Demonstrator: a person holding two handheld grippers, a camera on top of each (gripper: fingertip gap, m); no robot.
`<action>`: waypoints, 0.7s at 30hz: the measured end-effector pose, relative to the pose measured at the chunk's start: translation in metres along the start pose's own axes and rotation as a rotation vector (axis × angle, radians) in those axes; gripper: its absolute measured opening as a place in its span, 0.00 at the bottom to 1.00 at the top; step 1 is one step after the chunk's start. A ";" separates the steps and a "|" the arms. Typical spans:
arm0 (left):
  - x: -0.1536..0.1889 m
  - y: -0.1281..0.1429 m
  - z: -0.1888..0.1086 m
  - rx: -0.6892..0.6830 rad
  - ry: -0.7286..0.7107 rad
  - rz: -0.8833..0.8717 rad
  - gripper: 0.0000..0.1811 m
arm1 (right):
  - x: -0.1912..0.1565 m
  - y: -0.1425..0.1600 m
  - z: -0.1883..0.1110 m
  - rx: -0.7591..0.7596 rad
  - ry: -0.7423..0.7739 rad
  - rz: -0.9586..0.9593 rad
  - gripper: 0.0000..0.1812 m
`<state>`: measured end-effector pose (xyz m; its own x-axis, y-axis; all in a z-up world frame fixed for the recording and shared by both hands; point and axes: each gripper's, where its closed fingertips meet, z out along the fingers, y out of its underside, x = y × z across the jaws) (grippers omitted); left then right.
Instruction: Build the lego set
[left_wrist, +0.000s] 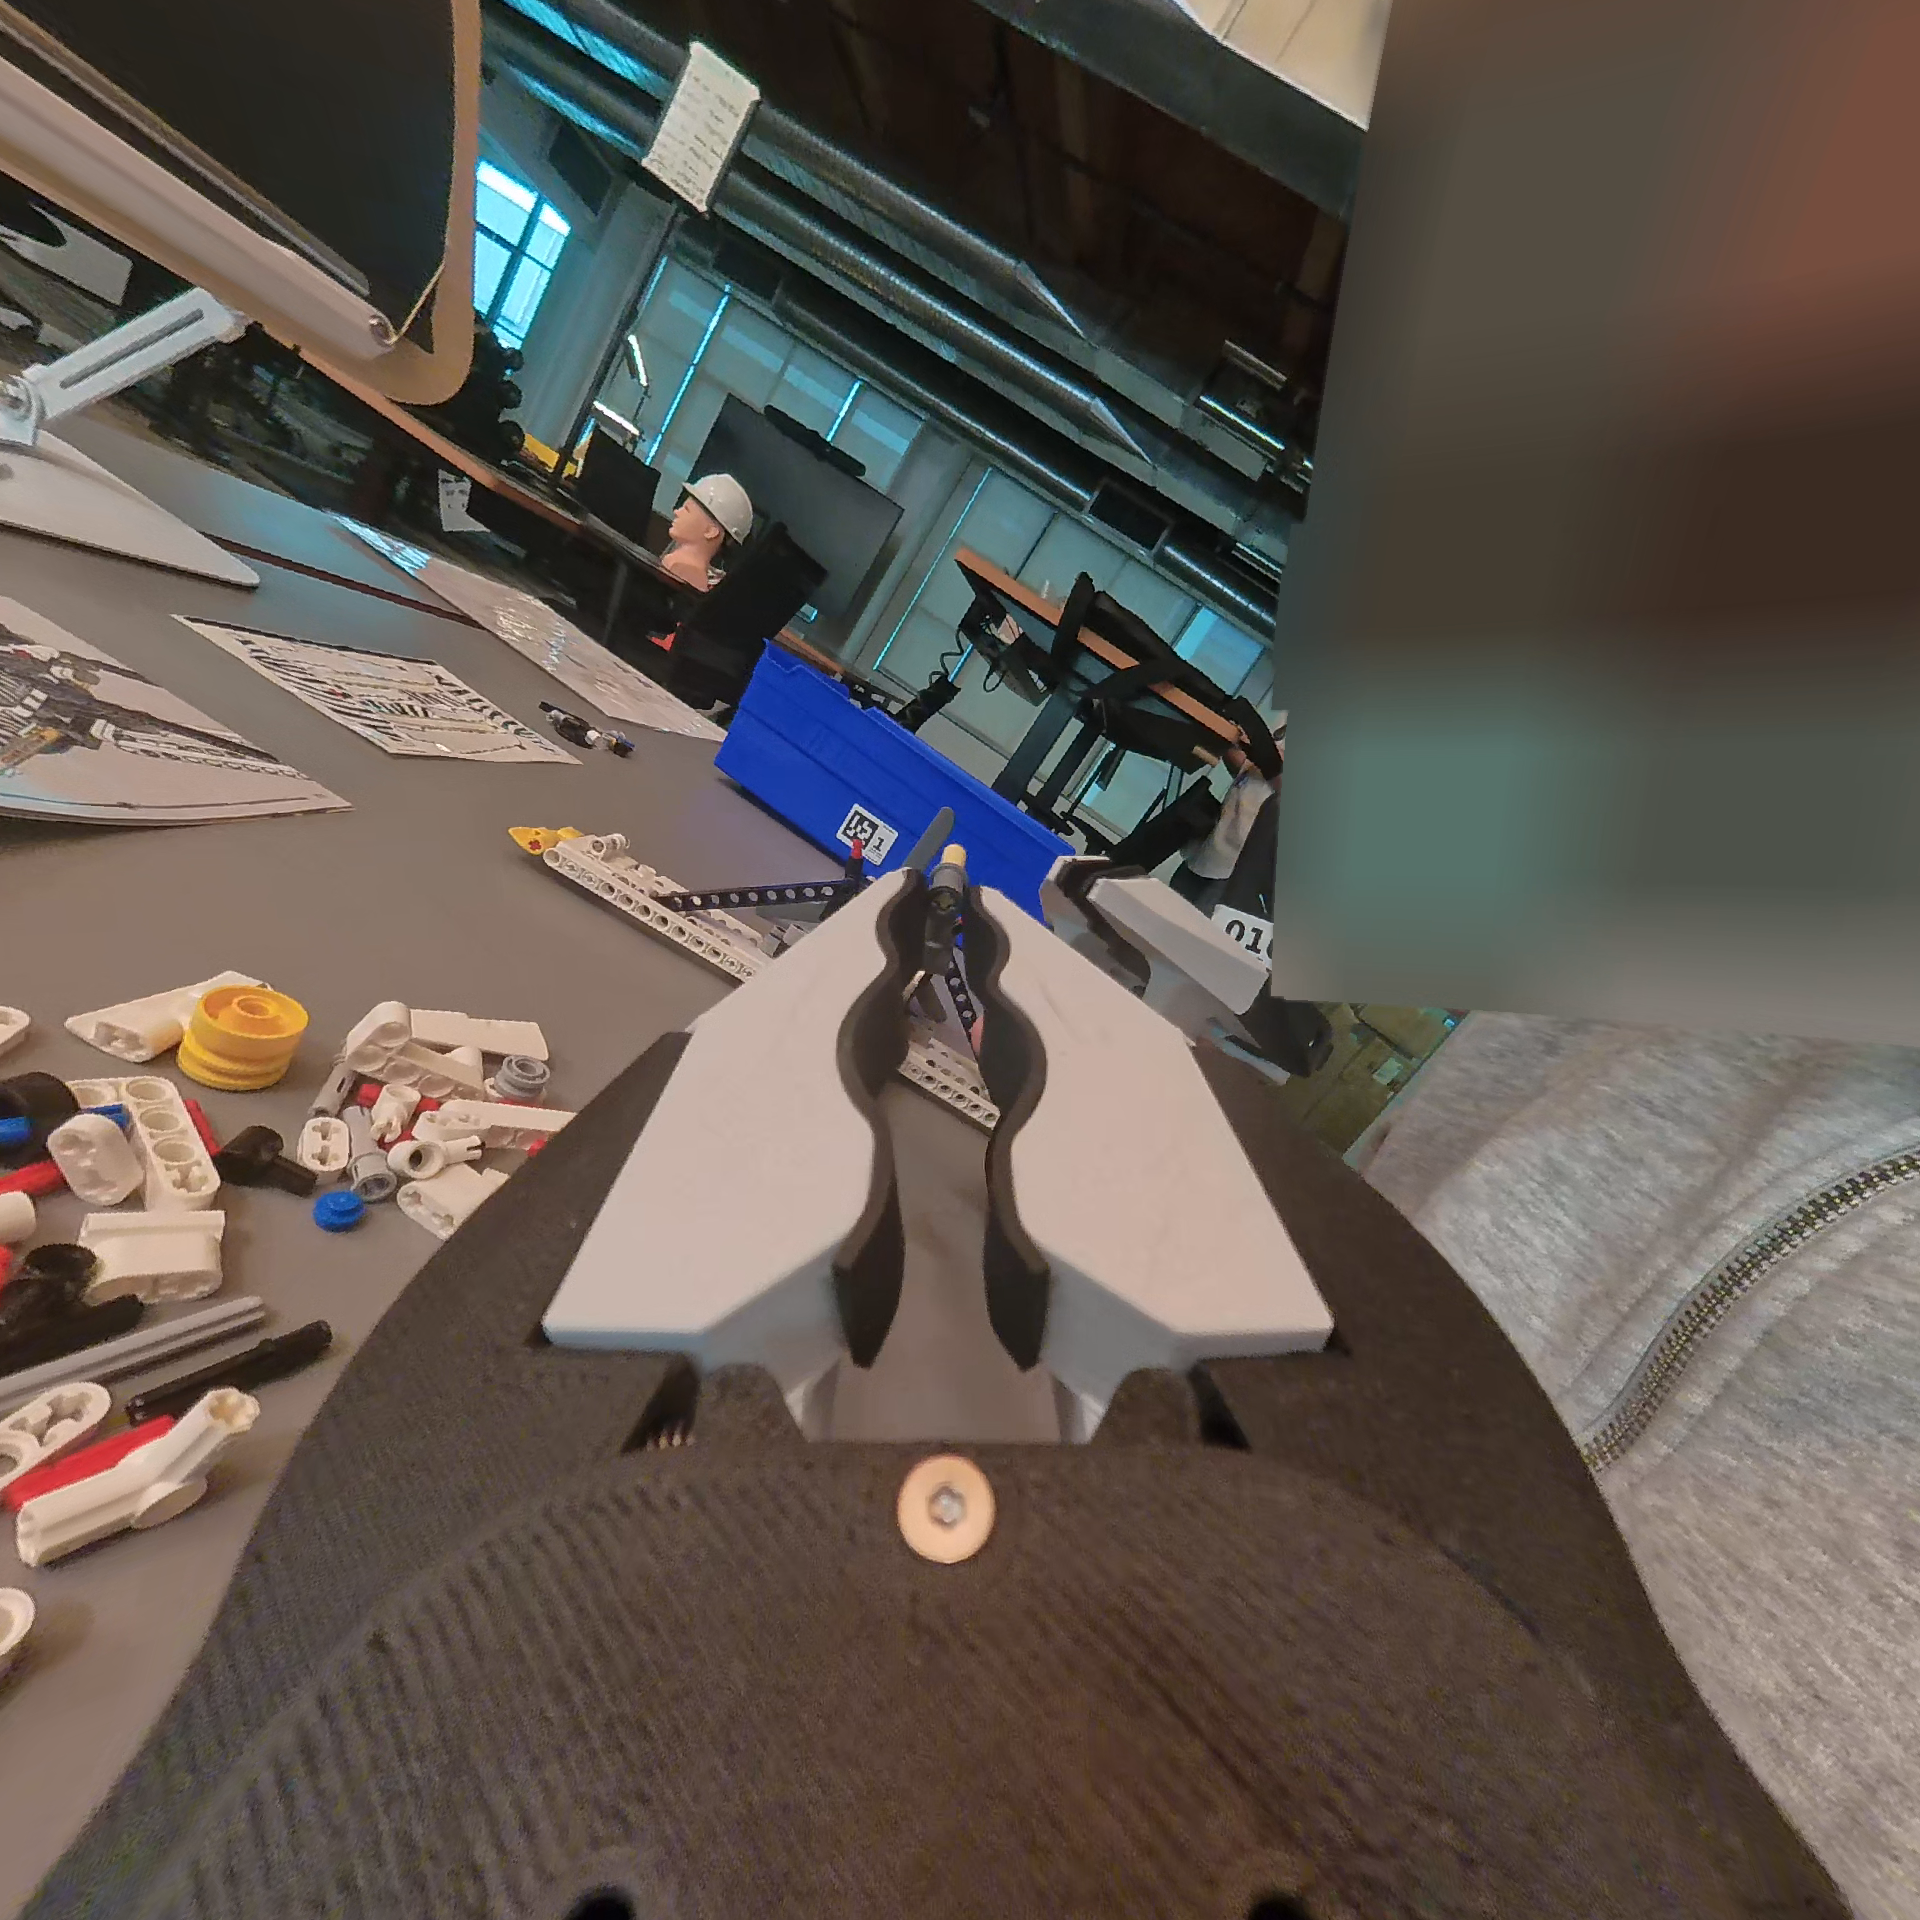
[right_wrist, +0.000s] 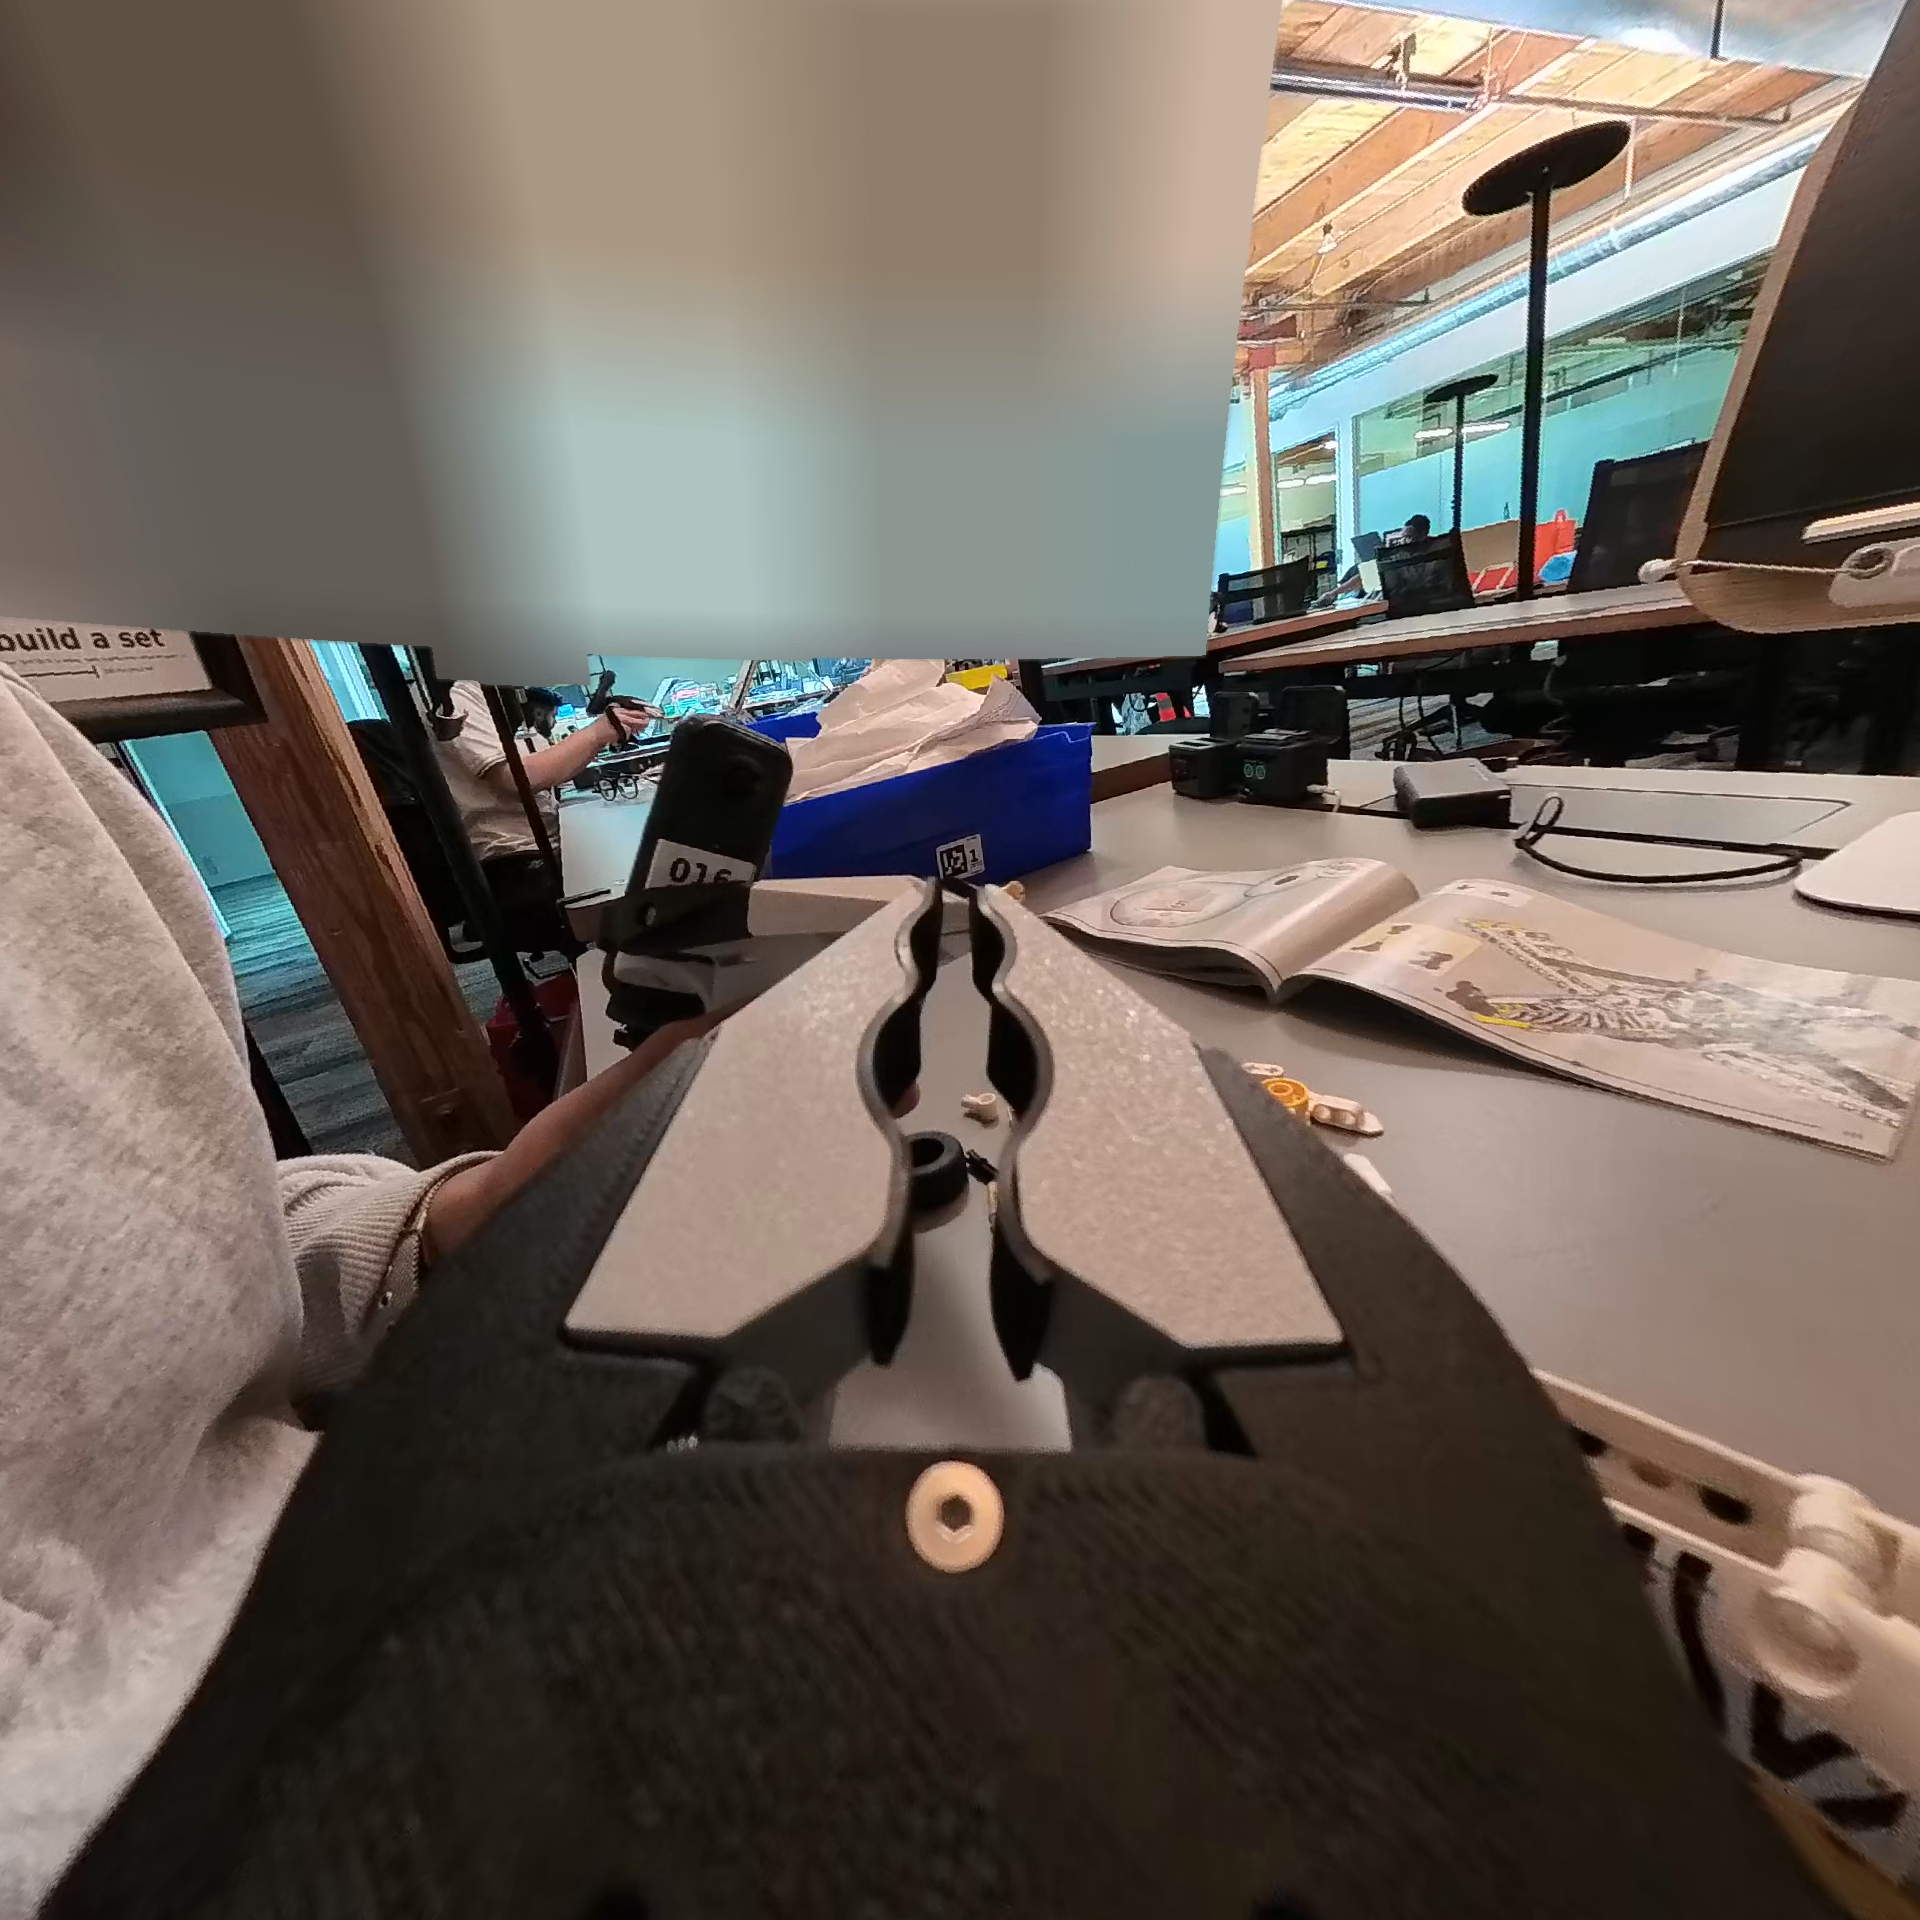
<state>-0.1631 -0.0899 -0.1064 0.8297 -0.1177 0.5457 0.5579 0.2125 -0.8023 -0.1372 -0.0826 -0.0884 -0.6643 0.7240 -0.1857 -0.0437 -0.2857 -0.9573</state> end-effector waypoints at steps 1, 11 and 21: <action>0.000 0.000 0.000 0.001 0.000 -0.002 0.01 | 0.000 0.000 0.000 0.000 0.000 -0.001 0.01; -0.005 -0.002 -0.002 0.016 -0.005 -0.047 0.01 | 0.000 -0.003 -0.001 0.018 0.003 -0.007 0.01; -0.004 -0.002 -0.002 0.020 0.006 -0.057 0.01 | -0.013 -0.006 -0.004 0.040 -0.047 -0.079 0.01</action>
<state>-0.1681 -0.0922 -0.1074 0.7970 -0.1358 0.5885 0.6033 0.2252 -0.7651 -0.1253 -0.0884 -0.0811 -0.6917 0.7155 -0.0981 -0.1268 -0.2541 -0.9588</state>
